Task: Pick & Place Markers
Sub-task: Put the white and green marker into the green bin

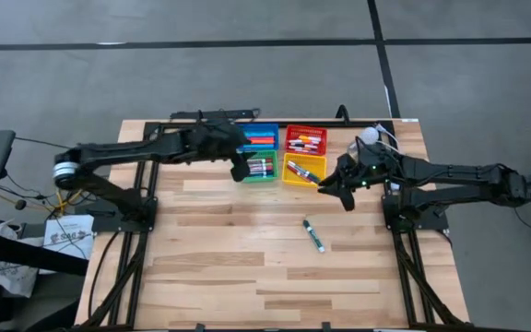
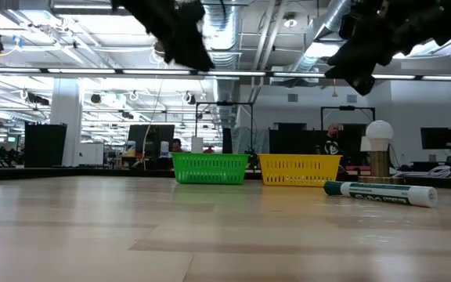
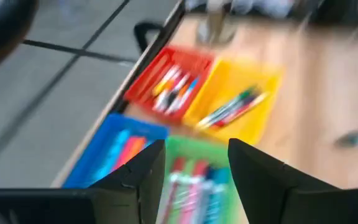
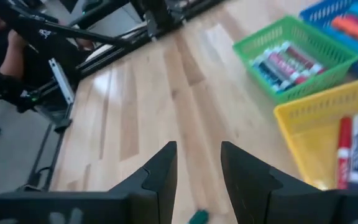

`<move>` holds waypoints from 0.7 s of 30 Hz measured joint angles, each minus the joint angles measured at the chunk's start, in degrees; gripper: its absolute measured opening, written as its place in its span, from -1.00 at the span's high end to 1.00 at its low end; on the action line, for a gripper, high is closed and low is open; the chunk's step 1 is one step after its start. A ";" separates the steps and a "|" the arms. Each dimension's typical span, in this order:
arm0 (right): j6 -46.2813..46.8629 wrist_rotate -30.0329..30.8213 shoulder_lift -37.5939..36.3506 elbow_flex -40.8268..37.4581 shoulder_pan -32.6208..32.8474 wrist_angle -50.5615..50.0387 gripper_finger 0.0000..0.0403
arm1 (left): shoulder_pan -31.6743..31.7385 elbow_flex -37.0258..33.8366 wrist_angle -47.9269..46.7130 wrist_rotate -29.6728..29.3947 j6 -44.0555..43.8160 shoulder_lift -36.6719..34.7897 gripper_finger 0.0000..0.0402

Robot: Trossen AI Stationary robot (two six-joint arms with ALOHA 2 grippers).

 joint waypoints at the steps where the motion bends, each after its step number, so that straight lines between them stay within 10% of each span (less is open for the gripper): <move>1: 0.92 0.01 0.00 0.00 0.45 -0.41 0.44 | -0.38 0.00 -0.01 1.38 -3.59 -1.73 0.13; 12: 8.48 -0.20 -0.02 0.00 12.93 0.14 0.44 | -13.10 -6.13 10.40 7.28 -28.80 -9.07 0.17; 21: 14.71 6.88 -0.01 0.00 28.99 1.36 0.44 | -26.21 -13.85 16.57 -2.45 -33.86 -8.22 0.17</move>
